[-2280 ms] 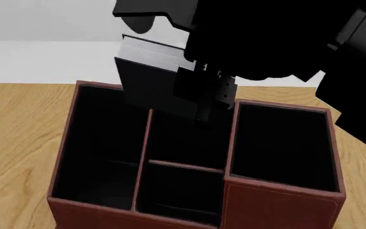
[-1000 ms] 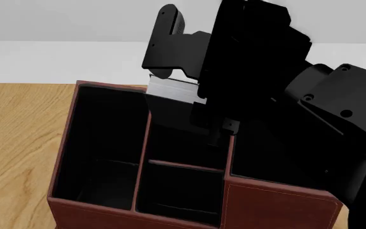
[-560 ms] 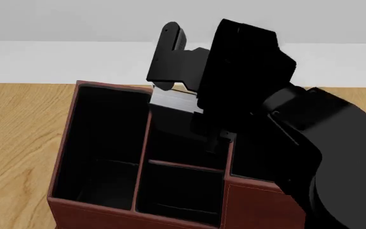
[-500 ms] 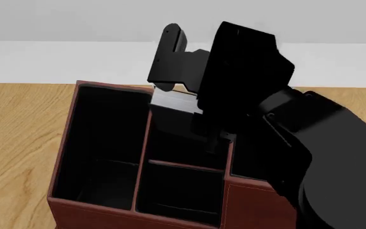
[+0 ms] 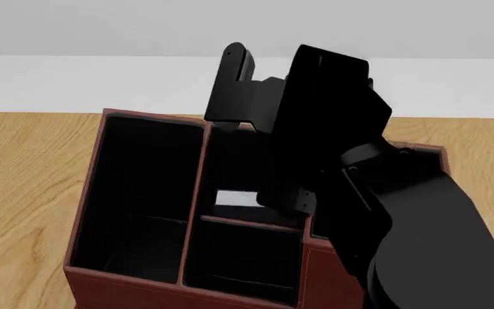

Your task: Pick up the book and place it in the front compartment of the caddy.

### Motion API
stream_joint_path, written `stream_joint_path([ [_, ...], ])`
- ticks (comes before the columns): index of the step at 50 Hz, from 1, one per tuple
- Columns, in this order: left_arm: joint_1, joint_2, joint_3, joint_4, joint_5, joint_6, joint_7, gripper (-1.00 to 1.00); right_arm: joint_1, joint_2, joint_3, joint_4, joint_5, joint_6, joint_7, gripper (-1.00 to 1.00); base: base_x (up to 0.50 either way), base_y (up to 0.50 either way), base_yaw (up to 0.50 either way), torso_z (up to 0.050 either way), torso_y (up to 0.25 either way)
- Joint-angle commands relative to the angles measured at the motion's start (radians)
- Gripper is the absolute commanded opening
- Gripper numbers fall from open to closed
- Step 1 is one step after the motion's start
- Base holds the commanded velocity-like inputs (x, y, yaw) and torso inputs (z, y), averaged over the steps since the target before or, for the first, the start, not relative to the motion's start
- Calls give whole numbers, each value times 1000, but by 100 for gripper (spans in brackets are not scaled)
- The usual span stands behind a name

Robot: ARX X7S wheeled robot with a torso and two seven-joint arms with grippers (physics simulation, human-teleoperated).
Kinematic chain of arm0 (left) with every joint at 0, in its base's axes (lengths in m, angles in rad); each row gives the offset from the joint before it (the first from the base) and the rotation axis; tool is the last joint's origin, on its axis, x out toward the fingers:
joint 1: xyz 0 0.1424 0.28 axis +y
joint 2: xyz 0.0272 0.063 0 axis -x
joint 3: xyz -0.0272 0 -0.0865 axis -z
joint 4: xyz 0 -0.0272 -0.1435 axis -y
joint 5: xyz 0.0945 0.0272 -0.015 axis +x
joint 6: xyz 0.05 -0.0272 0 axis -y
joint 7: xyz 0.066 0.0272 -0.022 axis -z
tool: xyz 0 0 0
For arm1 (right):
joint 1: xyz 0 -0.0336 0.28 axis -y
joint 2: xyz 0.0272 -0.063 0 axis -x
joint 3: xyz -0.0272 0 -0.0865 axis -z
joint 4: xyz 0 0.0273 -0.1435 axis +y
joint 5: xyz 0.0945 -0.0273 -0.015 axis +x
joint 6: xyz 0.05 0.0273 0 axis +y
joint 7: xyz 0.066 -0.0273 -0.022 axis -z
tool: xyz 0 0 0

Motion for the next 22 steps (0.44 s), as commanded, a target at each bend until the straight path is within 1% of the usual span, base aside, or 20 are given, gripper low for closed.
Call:
stream_joint_path([
  [1,4,3,-4,-2,0,2,0,100,-5,-5,45,18,-64,-16,-11,100,0,0,0,0,0],
  [11,0,-3,-15,9,-8,-7,6,100,3,5,56,-18,-75,0,-10,100,0,0,0,0,0],
  [22,-6,1,-27,15,-18,-15,13,100,66,176,77,-493,-35,234,40,100,0,0,0,0,1],
])
